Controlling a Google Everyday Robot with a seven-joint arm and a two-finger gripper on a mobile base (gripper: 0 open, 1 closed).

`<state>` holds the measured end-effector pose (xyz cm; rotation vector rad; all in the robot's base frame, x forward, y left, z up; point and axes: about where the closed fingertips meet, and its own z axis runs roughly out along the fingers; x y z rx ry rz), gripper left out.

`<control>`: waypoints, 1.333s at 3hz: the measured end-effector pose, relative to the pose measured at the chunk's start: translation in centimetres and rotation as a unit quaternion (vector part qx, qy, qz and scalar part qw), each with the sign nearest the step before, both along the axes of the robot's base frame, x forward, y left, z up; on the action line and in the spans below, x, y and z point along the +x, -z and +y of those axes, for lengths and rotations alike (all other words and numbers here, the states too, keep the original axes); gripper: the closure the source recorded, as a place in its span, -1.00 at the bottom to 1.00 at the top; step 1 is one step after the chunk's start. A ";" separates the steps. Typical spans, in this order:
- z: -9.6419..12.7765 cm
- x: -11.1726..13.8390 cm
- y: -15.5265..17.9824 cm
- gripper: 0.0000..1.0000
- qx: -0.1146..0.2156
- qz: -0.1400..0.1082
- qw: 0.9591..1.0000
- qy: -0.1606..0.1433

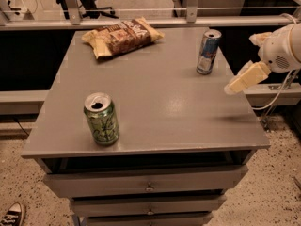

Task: Knock redbull can over

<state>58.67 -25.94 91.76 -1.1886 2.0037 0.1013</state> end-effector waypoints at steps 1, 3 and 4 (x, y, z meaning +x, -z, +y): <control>1.3 2.7 1.2 -1.00 0.055 -0.018 0.998 -0.003; 4.8 6.1 2.0 -1.00 0.162 -0.041 0.986 -0.023; 7.5 6.6 1.9 -1.00 0.208 -0.043 0.976 -0.042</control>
Offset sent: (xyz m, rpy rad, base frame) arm 0.0737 0.0389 -0.0214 0.3627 -0.1106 0.0261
